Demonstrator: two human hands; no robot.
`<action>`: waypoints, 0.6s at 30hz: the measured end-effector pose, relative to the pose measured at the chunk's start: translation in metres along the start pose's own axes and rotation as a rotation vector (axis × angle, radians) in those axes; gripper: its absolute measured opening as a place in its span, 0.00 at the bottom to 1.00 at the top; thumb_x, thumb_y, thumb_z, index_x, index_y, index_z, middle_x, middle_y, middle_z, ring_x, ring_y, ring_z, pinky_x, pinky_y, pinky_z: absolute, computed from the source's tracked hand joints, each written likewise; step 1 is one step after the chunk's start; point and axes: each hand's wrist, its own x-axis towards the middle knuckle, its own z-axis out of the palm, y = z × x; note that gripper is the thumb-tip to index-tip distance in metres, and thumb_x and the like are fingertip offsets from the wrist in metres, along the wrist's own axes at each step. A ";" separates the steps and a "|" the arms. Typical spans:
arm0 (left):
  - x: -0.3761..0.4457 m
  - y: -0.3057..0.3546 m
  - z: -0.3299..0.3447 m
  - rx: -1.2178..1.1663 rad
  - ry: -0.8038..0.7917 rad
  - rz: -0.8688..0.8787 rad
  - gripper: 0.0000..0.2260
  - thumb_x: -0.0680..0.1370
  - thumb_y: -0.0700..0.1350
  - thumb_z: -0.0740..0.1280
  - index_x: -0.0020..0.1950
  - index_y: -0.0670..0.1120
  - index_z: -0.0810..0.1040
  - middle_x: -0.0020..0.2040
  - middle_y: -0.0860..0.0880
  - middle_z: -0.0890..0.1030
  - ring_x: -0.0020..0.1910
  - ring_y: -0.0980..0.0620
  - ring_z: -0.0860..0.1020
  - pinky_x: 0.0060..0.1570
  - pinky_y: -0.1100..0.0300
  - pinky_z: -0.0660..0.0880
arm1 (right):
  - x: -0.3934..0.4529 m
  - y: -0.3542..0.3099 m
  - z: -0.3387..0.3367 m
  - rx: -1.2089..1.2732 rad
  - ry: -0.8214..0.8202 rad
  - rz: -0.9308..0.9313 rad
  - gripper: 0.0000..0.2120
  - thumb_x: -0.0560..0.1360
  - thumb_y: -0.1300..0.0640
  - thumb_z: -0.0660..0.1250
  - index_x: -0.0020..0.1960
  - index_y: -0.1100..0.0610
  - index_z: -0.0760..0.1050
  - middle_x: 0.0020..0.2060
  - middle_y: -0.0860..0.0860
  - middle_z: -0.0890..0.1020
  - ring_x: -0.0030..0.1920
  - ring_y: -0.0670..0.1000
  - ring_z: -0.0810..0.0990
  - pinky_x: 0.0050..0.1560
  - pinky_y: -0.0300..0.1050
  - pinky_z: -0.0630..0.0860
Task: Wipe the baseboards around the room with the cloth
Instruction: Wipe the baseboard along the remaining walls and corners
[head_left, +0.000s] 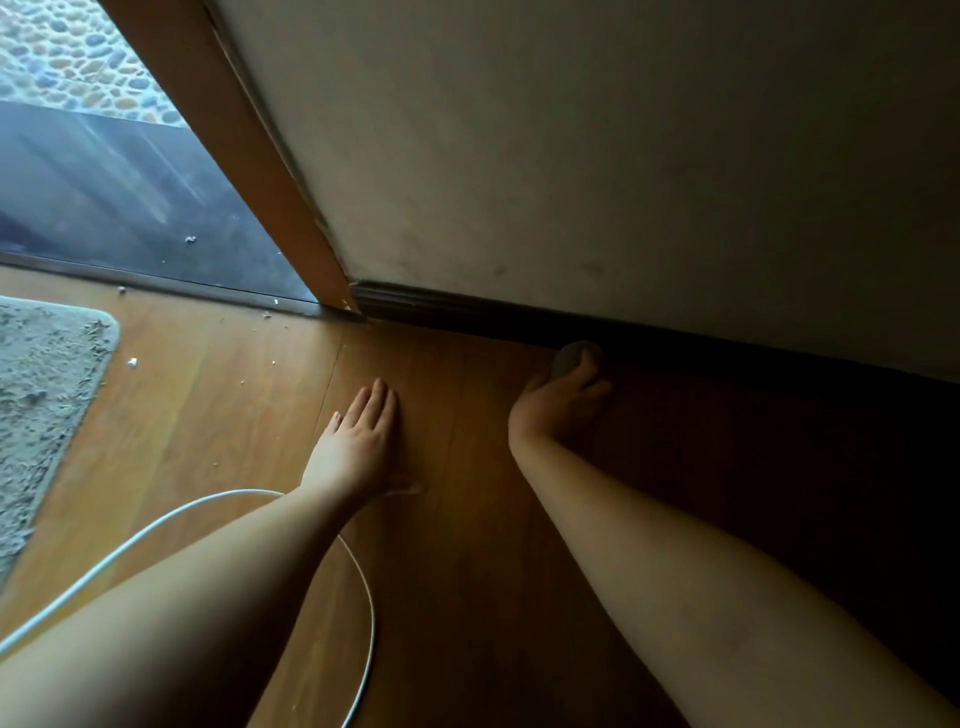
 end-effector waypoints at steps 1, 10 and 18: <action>-0.001 0.000 0.000 0.002 0.002 -0.003 0.61 0.65 0.73 0.68 0.79 0.45 0.34 0.78 0.47 0.33 0.79 0.47 0.38 0.78 0.48 0.48 | 0.000 0.001 -0.002 0.002 -0.016 -0.011 0.28 0.78 0.56 0.67 0.75 0.51 0.61 0.68 0.59 0.64 0.66 0.61 0.68 0.62 0.55 0.72; -0.002 0.000 -0.002 0.007 -0.012 -0.010 0.60 0.66 0.74 0.67 0.79 0.45 0.34 0.75 0.48 0.30 0.79 0.48 0.38 0.78 0.48 0.48 | 0.002 0.029 -0.022 0.103 -0.217 -0.312 0.37 0.76 0.50 0.70 0.79 0.53 0.55 0.73 0.54 0.63 0.70 0.56 0.68 0.63 0.49 0.73; 0.002 0.001 0.000 0.020 -0.023 -0.017 0.61 0.66 0.74 0.67 0.79 0.45 0.32 0.76 0.47 0.30 0.79 0.47 0.36 0.78 0.46 0.47 | 0.027 0.033 -0.029 0.087 -0.097 -0.036 0.30 0.79 0.50 0.66 0.77 0.55 0.61 0.72 0.56 0.65 0.72 0.59 0.65 0.69 0.59 0.68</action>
